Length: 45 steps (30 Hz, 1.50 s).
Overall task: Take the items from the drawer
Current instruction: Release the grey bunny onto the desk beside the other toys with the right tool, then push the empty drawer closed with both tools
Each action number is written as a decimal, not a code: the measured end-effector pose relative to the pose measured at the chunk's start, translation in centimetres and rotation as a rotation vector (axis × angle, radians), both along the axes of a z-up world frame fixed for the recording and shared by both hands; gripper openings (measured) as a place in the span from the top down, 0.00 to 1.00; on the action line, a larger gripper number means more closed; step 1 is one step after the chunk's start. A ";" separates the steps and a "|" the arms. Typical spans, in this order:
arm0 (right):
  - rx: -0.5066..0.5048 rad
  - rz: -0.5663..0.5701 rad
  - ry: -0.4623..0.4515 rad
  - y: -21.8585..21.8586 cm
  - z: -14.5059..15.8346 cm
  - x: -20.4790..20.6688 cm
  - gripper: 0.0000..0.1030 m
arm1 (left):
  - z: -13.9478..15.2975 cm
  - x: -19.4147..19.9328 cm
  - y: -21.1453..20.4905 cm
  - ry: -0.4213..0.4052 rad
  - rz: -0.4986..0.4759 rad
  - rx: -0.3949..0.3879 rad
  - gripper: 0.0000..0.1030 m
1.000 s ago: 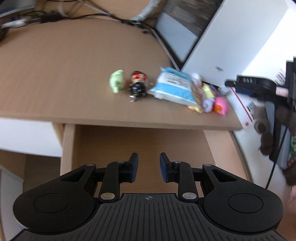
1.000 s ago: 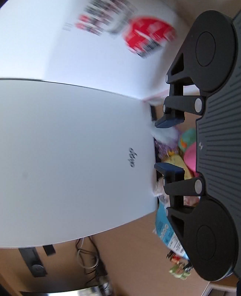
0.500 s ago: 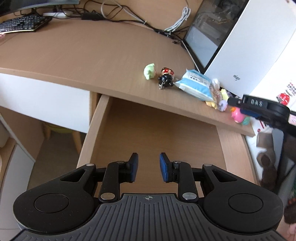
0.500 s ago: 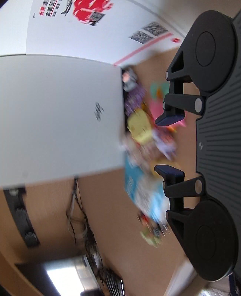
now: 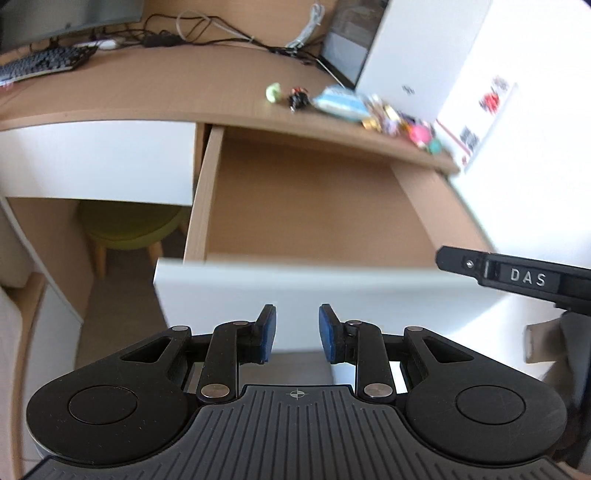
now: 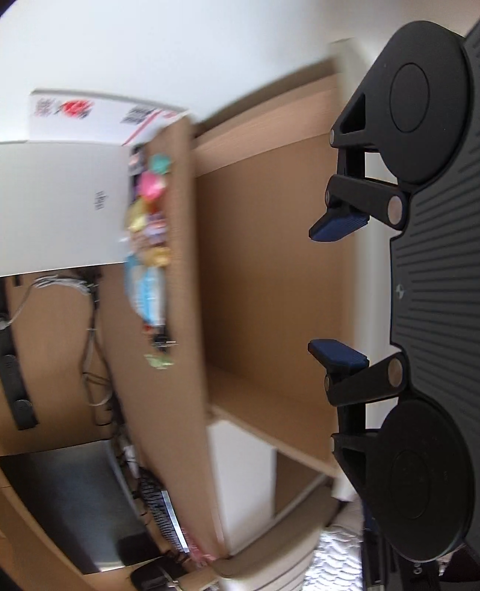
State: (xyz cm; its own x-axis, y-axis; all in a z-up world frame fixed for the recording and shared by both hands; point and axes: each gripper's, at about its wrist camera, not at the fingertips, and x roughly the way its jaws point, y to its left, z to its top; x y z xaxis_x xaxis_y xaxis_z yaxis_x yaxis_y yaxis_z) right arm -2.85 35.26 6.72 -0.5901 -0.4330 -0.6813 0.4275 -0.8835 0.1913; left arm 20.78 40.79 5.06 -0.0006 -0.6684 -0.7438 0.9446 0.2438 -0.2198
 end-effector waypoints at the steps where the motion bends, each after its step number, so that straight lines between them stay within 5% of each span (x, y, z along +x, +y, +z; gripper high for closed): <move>1: 0.014 -0.004 -0.003 0.4 -0.5 1.1 0.43 | -0.5 -0.4 0.6 -0.009 -0.005 0.007 0.73; 16: 0.143 -0.060 -0.077 3.9 -8.4 6.5 0.27 | -5.1 -4.2 3.5 -0.121 0.028 -0.019 0.73; 22: 0.150 -0.055 -0.042 4.2 -9.3 4.8 0.24 | -5.0 -4.8 2.5 -0.163 0.038 -0.040 0.73; 29: 0.137 -0.056 0.039 4.4 -8.8 3.4 0.20 | -4.0 -5.6 1.2 -0.223 0.043 -0.162 0.73; 45: 0.098 -0.053 0.049 4.6 -9.3 -0.1 0.19 | -5.1 -7.9 -2.3 -0.211 -0.006 -0.118 0.73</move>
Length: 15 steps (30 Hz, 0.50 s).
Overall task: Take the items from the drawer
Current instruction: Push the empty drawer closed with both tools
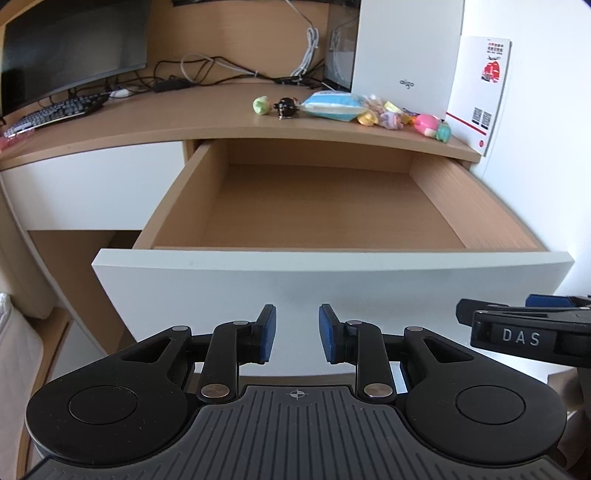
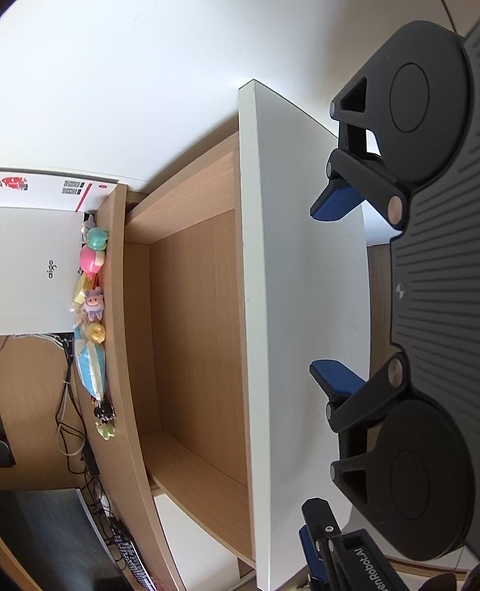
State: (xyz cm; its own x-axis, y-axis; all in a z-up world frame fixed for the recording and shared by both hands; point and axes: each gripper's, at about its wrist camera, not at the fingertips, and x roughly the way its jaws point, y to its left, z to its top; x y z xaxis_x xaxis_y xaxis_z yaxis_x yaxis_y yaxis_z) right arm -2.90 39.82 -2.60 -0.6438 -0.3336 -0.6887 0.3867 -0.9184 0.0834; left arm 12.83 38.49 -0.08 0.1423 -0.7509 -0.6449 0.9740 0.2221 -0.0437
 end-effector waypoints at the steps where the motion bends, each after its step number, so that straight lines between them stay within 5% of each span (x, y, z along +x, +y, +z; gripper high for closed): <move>1: -0.002 -0.001 -0.001 0.0 0.0 -0.1 0.19 | 0.0 0.0 -0.2 0.001 0.002 -0.001 0.73; 15: -0.005 0.025 0.023 -0.6 0.1 -1.2 0.19 | 0.1 0.4 -1.6 0.003 0.008 -0.016 0.72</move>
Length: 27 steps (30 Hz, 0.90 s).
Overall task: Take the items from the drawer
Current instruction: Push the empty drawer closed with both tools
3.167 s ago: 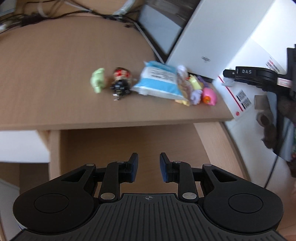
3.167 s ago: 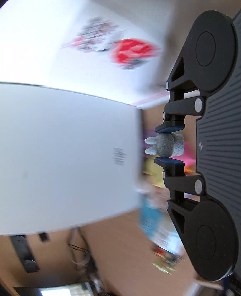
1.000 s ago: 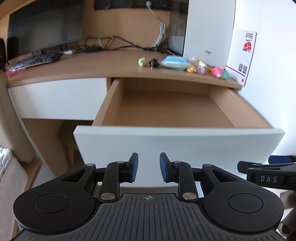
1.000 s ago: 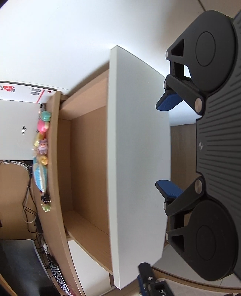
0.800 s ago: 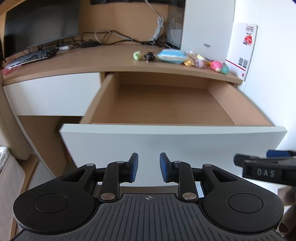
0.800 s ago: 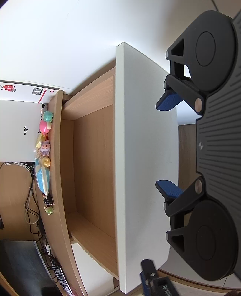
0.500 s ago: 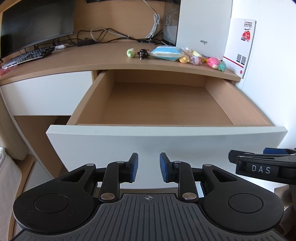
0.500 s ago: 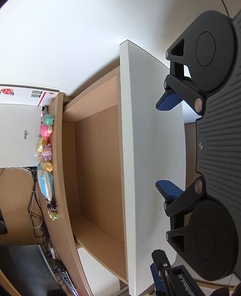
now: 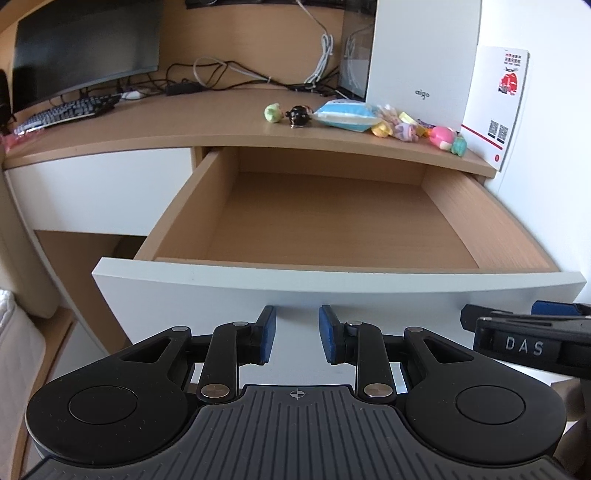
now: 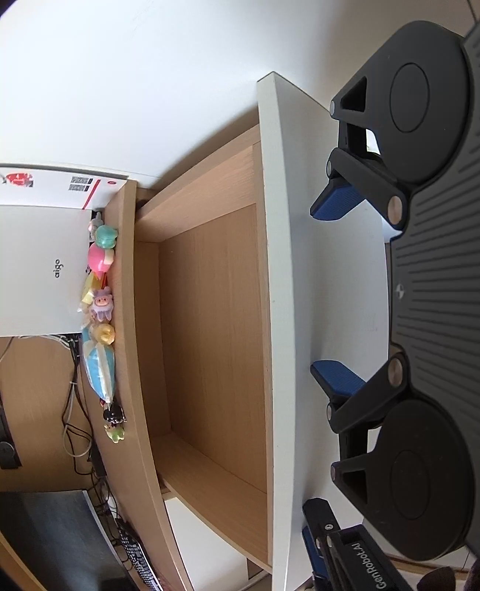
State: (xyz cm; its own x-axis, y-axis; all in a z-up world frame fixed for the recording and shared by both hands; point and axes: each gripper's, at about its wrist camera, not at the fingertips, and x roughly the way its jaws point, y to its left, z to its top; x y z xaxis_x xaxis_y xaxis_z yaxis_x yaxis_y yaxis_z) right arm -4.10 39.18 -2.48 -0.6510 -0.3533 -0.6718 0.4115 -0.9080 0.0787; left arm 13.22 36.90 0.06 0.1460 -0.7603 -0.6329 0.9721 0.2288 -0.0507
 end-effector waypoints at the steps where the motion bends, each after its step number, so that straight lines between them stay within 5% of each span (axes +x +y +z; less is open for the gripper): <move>1: 0.005 0.003 0.005 -0.1 0.0 -0.1 0.19 | 0.0 0.1 -0.2 0.002 -0.004 0.002 0.72; 13: -0.030 0.003 0.022 -1.6 0.2 -3.3 0.18 | 0.8 0.3 -4.0 -0.075 -0.042 -0.044 0.72; 27: -0.018 0.024 0.072 -3.7 0.7 -9.0 0.15 | -0.3 2.1 -9.4 -0.034 -0.072 -0.118 0.72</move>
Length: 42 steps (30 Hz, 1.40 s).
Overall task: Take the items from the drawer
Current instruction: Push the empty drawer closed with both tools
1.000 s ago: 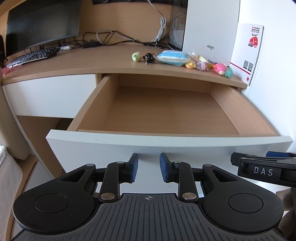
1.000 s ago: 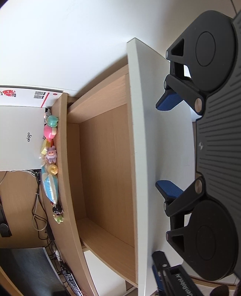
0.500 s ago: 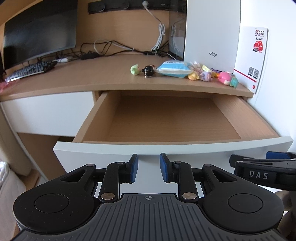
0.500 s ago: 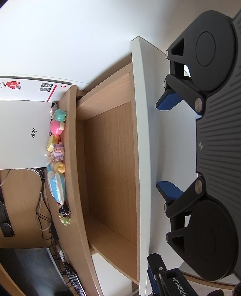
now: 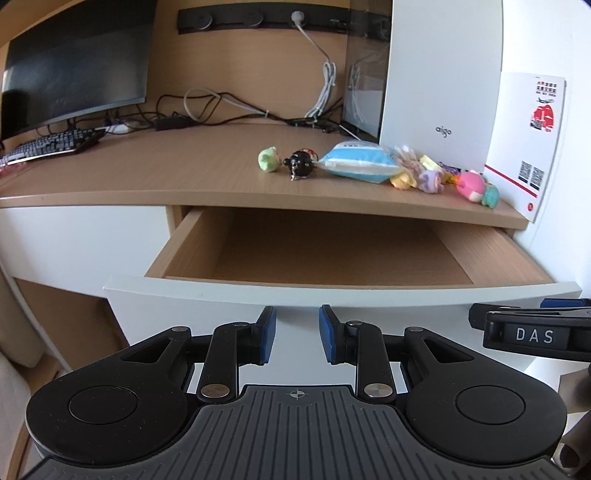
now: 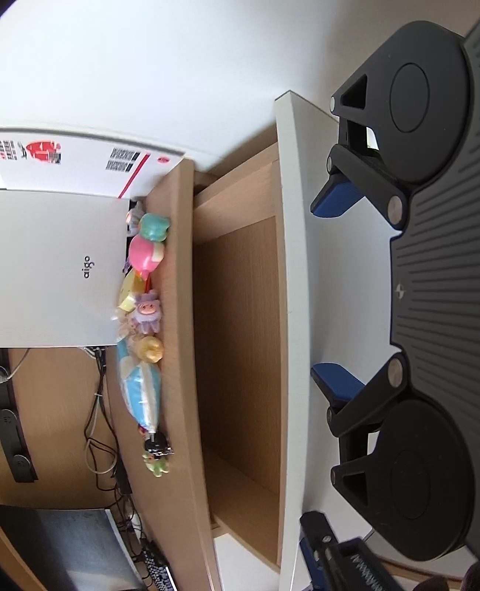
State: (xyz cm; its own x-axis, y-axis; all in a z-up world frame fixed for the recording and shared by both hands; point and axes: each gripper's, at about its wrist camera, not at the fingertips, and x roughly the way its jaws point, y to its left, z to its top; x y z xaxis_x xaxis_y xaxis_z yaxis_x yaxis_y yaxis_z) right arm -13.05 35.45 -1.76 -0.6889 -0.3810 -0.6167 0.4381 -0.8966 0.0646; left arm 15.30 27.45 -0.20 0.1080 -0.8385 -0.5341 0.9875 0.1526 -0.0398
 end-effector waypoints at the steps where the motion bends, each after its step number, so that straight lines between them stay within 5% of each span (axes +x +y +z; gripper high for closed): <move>1: 0.004 0.008 0.003 -0.2 0.0 -0.4 0.14 | -0.1 0.1 -0.3 0.001 -0.006 -0.004 0.72; 42: -0.044 0.041 0.154 -5.5 -2.3 -10.2 0.03 | -2.0 0.5 -11.4 -0.053 -0.123 -0.121 0.72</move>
